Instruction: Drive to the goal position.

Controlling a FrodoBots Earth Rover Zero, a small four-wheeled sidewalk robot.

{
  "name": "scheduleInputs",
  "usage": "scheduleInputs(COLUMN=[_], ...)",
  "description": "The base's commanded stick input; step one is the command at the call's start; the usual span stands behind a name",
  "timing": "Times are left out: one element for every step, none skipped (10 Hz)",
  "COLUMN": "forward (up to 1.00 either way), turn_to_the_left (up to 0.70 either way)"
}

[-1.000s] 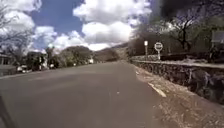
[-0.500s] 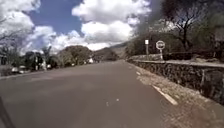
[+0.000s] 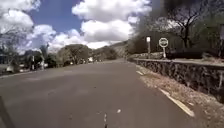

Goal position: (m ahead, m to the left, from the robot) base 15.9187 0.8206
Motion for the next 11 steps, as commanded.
scheduleInputs(forward=[0.7,0.7,0.7,0.7,0.7,0.7,0.7,0.7,0.7,0.7,0.7], turn_to_the_left=[0.0,0.0,0.0,0.0,0.0,0.0,0.0,0.0,0.0,0.0,0.0])
